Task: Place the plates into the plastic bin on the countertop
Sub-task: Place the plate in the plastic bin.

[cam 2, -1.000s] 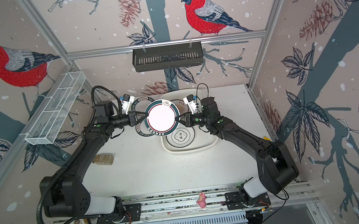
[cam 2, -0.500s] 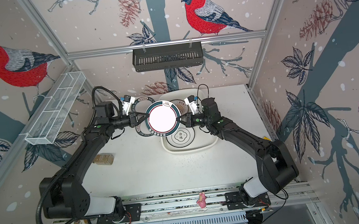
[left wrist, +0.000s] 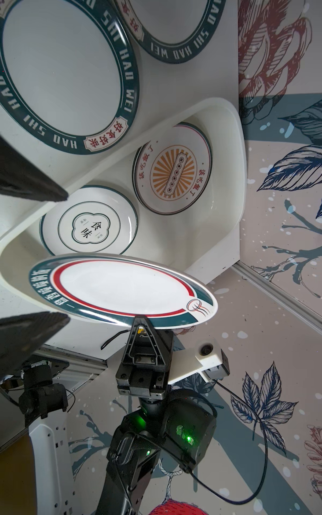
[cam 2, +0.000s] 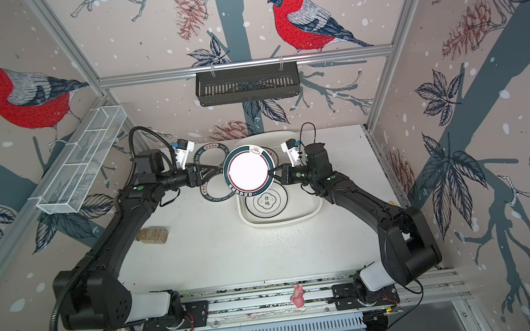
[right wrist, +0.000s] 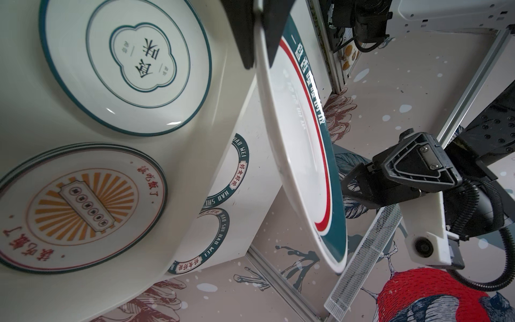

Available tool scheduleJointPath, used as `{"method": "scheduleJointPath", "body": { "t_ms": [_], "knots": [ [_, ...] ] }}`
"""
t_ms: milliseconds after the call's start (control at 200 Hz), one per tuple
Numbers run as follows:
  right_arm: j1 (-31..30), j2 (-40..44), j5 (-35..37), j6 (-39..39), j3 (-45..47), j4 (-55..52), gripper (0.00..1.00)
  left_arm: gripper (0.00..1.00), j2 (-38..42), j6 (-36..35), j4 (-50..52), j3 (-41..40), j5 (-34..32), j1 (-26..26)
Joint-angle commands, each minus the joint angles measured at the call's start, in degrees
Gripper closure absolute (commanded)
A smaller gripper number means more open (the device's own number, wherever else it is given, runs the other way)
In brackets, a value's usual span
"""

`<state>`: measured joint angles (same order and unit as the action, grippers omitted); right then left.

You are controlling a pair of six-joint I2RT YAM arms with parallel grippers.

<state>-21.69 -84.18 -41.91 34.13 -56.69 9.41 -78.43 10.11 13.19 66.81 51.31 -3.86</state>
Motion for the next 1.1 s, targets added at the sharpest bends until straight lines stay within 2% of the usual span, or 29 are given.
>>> {"method": "scheduleJointPath", "body": {
  "t_ms": [0,185,405,725,1096],
  "knots": [
    [1.76,-0.17,0.1,-3.07,-0.91,-1.96,0.98,0.37,0.95,-0.71,-0.3,0.32,-1.43,1.27],
    [4.67,-2.84,2.29,-6.65,-3.1,-9.49,0.98,0.37,1.44,0.32,-1.4,-0.55,-0.82,2.62],
    [5.26,-8.54,5.07,-10.31,-7.12,-17.87,0.98,0.37,0.7,2.16,-2.21,-1.75,1.36,2.57],
    [5.15,-16.41,6.66,-13.23,-12.54,-24.5,0.98,0.37,0.83,2.47,-3.08,-2.17,1.71,2.61],
    [3.95,-21.37,6.0,-16.2,-17.34,-30.67,0.95,0.37,0.83,2.74,-3.79,-2.25,2.3,2.56]
  ]
}}
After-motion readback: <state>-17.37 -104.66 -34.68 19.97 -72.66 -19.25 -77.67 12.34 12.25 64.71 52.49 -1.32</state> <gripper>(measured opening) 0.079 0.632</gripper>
